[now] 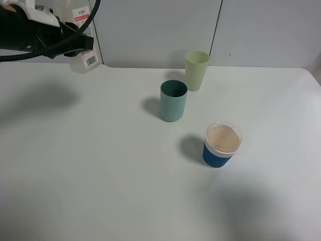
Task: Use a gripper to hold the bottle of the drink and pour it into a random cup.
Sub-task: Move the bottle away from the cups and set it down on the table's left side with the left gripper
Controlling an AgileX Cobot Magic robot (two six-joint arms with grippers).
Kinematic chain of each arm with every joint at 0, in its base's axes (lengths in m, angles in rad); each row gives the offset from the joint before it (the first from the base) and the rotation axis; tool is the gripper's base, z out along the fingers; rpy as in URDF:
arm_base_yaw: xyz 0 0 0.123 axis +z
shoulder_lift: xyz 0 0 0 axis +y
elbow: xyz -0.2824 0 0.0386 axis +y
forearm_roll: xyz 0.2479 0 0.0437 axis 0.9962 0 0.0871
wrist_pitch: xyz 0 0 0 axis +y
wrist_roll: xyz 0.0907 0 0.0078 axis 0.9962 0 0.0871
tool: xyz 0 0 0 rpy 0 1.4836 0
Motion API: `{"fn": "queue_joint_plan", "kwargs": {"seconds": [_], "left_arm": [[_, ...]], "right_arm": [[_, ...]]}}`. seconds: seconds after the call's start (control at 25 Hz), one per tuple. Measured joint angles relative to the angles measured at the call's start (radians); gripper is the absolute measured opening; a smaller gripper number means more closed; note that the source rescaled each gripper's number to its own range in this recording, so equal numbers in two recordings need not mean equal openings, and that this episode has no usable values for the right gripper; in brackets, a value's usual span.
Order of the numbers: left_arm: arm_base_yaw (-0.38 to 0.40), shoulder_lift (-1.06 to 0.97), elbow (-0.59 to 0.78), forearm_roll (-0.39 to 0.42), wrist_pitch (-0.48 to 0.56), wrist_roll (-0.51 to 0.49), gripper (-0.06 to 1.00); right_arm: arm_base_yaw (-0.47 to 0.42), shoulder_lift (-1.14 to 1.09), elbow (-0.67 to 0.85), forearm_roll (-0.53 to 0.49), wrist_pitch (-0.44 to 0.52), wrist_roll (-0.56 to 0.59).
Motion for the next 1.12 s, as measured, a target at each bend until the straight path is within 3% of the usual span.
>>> {"fn": "queue_joint_plan", "kwargs": {"seconds": [0.08, 0.2, 0.6, 0.92, 1.12], "left_arm": [[0.014, 0.000, 0.014, 0.171, -0.011, -0.132, 0.00], [0.043, -0.001, 0.066, 0.274, -0.108, -0.250, 0.00], [0.136, -0.005, 0.324, 0.300, -0.571, -0.311, 0.00], [0.138, 0.106, 0.366, 0.310, -0.656, -0.315, 0.00], [0.139, 0.216, 0.367, 0.426, -0.749, -0.315, 0.00]], "right_arm": [[0.000, 0.000, 0.000, 0.000, 0.000, 0.000], [0.000, 0.000, 0.000, 0.000, 0.000, 0.000], [0.000, 0.000, 0.000, 0.000, 0.000, 0.000], [0.000, 0.000, 0.000, 0.000, 0.000, 0.000], [0.000, 0.000, 0.000, 0.000, 0.000, 0.000]]}}
